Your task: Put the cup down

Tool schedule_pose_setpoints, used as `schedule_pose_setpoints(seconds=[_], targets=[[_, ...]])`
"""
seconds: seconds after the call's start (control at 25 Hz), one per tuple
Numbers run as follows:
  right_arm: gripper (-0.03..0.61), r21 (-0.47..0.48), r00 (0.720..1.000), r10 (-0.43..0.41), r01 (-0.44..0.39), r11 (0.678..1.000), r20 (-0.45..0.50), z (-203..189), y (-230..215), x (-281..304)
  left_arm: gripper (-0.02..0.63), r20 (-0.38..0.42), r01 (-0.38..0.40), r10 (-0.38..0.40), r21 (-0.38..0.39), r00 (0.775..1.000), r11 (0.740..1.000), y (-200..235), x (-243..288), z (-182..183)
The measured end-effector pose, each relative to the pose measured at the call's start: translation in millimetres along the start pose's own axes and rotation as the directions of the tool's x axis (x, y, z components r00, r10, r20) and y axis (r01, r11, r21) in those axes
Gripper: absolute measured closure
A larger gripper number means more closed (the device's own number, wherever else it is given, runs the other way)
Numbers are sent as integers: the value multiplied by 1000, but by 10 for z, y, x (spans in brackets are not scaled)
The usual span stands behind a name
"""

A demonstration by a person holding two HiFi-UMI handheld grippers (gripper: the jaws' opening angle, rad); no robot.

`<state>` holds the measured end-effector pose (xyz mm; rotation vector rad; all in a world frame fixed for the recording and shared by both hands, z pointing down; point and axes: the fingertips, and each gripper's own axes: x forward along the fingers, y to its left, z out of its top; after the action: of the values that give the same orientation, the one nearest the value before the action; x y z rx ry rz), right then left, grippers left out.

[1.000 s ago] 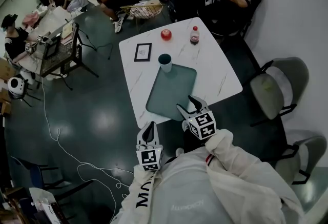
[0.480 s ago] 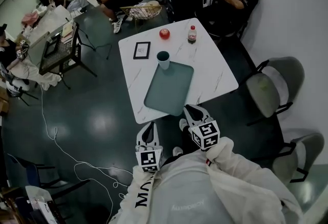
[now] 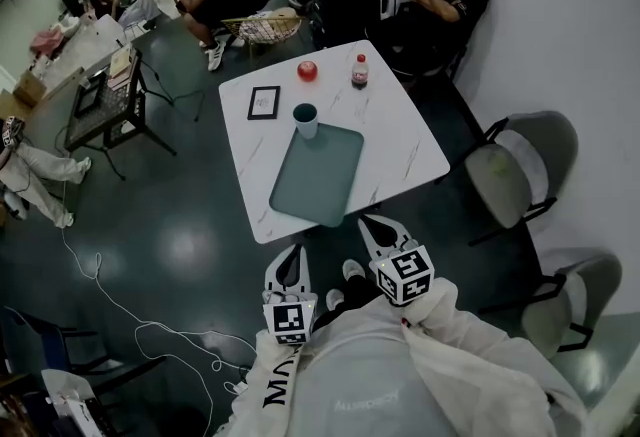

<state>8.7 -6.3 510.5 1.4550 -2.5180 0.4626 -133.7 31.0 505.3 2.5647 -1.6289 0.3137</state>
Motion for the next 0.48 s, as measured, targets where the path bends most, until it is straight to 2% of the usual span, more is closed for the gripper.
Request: schedule_pose_setpoints(seconds=[0.48], targets=[[572,-40,995,85,-83,996,55,408,140,136,603,-14,8,-8,17,1000,1000,-5,198,230]])
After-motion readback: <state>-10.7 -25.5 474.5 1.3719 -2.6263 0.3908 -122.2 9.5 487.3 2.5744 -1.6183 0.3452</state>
